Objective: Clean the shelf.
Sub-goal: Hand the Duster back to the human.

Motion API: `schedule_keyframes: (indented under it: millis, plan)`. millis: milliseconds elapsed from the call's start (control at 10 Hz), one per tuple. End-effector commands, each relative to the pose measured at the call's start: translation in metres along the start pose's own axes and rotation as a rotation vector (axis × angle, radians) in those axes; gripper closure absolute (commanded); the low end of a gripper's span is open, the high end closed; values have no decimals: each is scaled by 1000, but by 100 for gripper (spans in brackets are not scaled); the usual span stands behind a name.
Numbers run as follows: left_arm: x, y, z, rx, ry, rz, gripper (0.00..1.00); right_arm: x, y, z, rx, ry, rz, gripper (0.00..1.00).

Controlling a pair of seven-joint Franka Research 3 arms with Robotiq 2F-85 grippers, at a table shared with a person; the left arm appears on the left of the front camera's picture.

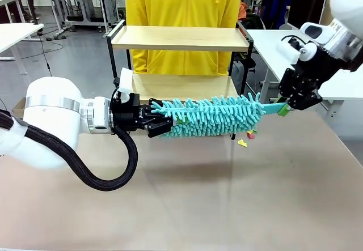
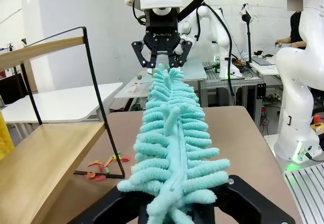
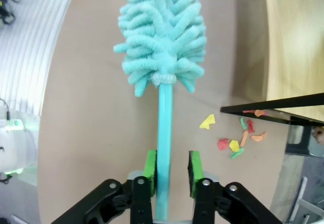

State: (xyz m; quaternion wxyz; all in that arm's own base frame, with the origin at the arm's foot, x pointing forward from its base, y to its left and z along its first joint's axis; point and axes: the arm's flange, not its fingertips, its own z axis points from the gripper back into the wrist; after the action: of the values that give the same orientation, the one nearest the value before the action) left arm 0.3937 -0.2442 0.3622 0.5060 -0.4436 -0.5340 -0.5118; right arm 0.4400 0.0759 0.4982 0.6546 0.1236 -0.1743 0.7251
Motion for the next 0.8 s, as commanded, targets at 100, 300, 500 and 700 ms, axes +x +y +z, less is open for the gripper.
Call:
schedule_keyframes:
  millis: [100,300,500,700]
  plan:
    - [2,0,-1,-2,-2,-14,96,-6,16,51,-1,-256,-95,0]
    - [2,0,-1,-2,-2,-14,96,-33,28,81,-59,-416,-204,0]
    - [2,0,-1,-2,-2,-14,96,-77,39,94,-97,-585,-239,0]
    - [2,0,-1,-2,-2,-14,96,-121,51,94,-113,-665,-282,0]
